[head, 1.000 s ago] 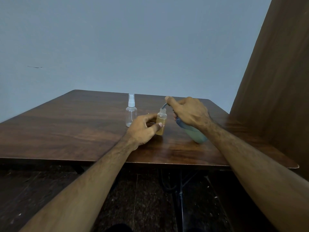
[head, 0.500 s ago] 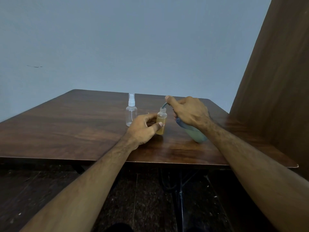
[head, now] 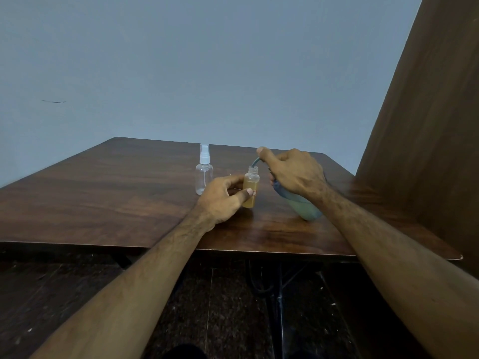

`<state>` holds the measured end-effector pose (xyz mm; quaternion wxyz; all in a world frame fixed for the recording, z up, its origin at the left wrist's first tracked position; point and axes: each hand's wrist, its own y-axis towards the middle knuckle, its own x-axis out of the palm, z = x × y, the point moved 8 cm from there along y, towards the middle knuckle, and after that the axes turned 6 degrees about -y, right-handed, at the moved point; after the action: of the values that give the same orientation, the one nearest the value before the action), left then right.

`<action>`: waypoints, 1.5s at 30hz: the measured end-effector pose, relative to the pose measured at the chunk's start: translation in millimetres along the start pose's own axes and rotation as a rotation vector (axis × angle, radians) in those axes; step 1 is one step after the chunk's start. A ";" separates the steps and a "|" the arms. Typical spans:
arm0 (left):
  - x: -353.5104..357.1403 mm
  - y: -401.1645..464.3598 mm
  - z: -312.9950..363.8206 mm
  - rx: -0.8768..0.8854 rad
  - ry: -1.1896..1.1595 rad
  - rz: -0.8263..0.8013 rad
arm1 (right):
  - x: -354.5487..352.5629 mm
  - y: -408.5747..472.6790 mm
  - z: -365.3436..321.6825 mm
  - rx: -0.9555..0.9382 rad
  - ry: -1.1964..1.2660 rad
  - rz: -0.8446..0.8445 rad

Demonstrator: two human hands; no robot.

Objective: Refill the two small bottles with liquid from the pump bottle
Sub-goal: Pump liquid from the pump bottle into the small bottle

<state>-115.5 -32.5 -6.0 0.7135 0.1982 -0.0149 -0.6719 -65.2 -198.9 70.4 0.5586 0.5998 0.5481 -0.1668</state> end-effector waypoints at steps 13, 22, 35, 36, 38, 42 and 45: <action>0.4 0.4 -0.4 0.009 0.005 -0.002 | -0.7 -0.1 3.5 0.025 0.014 -0.011; 0.1 1.8 -2.2 0.008 0.009 0.000 | -1.7 -1.0 1.8 0.028 0.009 -0.006; 0.4 1.9 -2.0 0.018 -0.008 -0.004 | 0.0 -0.2 3.6 0.025 0.010 -0.002; 0.4 2.0 -2.2 0.016 -0.009 -0.004 | 0.1 0.0 3.2 0.022 0.009 -0.004; 0.0 2.2 -2.7 0.016 -0.009 -0.001 | 0.3 0.4 2.1 0.013 0.001 -0.002; 0.1 2.3 -2.7 0.018 -0.012 0.004 | 0.9 0.7 0.4 -0.007 -0.011 0.002; 0.2 2.3 -2.5 0.023 -0.012 0.004 | 1.1 0.5 -0.6 -0.019 -0.017 -0.004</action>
<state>-112.6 -32.0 -7.6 0.7125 0.2022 -0.0271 -0.6714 -64.6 -197.7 70.0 0.5685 0.5919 0.5461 -0.1679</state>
